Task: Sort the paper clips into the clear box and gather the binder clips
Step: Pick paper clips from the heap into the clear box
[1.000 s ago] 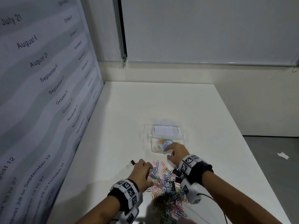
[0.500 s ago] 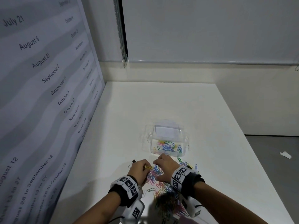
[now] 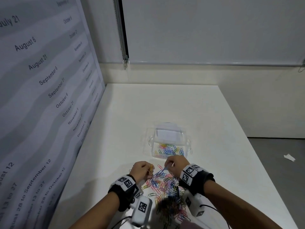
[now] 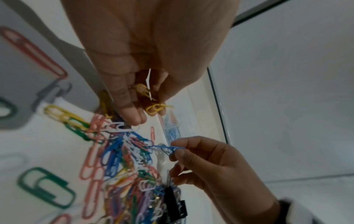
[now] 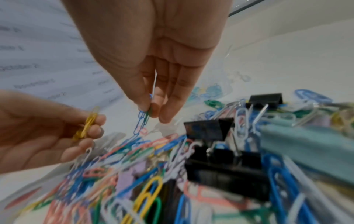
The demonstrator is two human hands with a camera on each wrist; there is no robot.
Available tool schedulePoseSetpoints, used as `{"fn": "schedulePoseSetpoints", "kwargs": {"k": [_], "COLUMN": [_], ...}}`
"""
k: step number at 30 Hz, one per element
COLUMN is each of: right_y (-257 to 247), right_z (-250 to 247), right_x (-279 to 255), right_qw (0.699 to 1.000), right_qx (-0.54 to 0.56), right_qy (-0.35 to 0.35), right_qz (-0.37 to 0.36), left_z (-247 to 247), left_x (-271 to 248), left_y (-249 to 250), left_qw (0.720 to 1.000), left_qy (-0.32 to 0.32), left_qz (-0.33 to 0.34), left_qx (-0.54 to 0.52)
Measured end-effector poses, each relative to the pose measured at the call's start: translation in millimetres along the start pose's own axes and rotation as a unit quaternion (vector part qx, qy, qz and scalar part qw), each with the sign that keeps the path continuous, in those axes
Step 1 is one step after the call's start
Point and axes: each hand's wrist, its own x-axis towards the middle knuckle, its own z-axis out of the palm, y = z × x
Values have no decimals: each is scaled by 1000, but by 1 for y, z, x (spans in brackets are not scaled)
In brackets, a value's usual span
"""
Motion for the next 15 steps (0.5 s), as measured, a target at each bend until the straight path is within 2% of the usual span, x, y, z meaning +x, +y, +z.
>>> {"fn": "schedulePoseSetpoints", "kwargs": {"k": [5,11,15], "right_y": [4,7,7], "right_z": [-22,-47,-46], "right_x": [2,9,8], "right_qw": [999,988,987], "right_qx": [30,93,81], "right_qy": [37,118,116], "right_qz": [13,44,73], "left_z": [5,11,16], "left_x": [4,7,13], "left_y": [9,36,58], "left_qw": [997,995,993], "left_qy": [-37,-74,-78], "left_qz": [-11,11,17], "left_qx": [-70,-60,-82]}}
